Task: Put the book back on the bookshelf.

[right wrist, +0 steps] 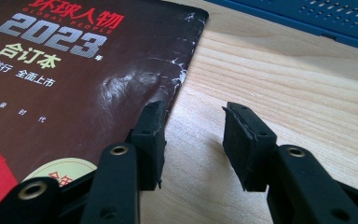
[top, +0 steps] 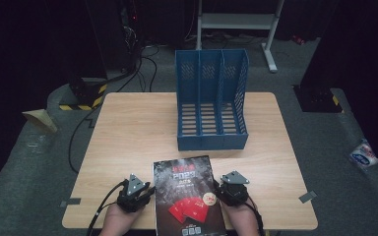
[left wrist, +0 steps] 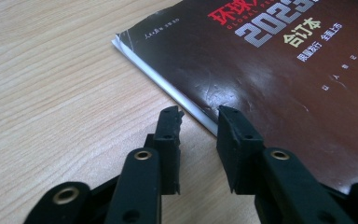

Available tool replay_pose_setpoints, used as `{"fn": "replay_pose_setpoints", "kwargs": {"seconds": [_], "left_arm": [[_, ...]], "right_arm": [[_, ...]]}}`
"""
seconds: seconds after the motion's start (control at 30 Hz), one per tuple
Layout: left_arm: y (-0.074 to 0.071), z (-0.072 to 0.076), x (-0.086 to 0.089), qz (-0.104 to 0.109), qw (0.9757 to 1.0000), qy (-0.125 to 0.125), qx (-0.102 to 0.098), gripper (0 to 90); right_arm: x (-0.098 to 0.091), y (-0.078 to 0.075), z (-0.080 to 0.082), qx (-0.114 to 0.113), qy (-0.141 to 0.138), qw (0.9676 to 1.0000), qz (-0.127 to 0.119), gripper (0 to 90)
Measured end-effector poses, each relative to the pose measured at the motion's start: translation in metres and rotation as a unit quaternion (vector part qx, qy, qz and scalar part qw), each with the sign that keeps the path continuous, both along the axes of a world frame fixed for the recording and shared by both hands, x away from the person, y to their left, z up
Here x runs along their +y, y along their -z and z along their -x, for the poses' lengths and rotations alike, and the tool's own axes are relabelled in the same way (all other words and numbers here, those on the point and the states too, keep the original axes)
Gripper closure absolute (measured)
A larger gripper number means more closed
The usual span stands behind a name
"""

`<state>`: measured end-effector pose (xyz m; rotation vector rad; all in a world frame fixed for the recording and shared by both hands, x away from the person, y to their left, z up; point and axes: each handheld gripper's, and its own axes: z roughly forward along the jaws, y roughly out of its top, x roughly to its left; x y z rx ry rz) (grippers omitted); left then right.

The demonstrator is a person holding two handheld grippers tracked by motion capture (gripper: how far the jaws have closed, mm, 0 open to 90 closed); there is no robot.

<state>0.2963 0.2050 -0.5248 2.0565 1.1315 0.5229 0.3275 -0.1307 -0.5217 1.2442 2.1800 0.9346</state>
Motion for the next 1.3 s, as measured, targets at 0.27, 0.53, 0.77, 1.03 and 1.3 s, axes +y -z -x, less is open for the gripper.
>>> {"fn": "replay_pose_setpoints", "kwargs": {"seconds": [0.27, 0.53, 0.77, 1.03, 1.3], "left_arm": [[-0.001, -0.020, -0.007, -0.006, 0.9999, 0.010, -0.002, 76.2], [0.000, -0.028, -0.010, 0.009, 0.9999, -0.013, 0.006, 67.4], [-0.004, -0.015, -0.001, 0.072, 0.9963, -0.026, 0.037, 51.5], [0.000, -0.017, -0.019, 0.108, 0.9922, -0.028, 0.054, 42.1], [0.001, -0.014, -0.033, 0.040, 0.9986, -0.030, 0.018, 39.0]], "right_arm": [[0.010, 0.000, 0.001, 0.002, -0.023, 0.9997, -0.011, 58.3], [0.014, -0.002, -0.001, 0.015, -0.021, 0.9995, -0.018, 51.5], [0.001, -0.003, 0.005, 0.030, -0.018, 0.9988, -0.035, 47.7], [0.015, -0.001, 0.010, 0.034, -0.038, 0.9982, -0.031, 46.7], [0.022, -0.001, 0.012, 0.014, -0.034, 0.9992, -0.012, 50.3]]}}
